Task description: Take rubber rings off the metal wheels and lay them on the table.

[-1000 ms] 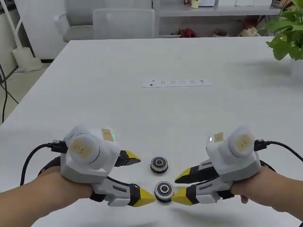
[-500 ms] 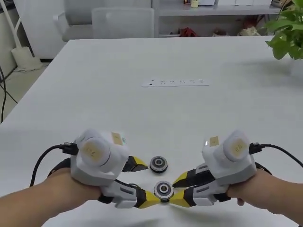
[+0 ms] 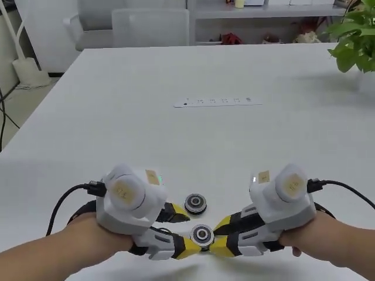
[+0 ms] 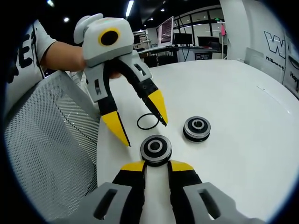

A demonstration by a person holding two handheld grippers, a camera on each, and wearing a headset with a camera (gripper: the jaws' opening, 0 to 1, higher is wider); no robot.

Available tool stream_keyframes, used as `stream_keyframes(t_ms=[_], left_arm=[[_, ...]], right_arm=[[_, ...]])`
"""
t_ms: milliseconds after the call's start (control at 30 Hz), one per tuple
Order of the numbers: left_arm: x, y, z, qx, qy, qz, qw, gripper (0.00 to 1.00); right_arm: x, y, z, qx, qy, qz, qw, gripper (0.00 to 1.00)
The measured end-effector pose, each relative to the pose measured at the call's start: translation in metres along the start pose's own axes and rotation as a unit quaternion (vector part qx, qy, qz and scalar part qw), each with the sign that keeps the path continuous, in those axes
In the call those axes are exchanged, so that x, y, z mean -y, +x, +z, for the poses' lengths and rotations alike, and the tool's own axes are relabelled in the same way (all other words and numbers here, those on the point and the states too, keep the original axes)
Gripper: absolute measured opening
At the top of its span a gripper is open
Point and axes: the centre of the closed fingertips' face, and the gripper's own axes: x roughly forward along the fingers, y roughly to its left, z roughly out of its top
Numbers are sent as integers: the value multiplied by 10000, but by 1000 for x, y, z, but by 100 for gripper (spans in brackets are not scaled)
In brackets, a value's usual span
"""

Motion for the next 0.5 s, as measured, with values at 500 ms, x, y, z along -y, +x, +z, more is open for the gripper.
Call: stream_keyframes(t_ms=[500], left_arm=[[6, 13, 3, -24, 111, -91, 9999, 22]], right_arm=[[0, 0, 0, 43, -11, -11, 10000, 14]])
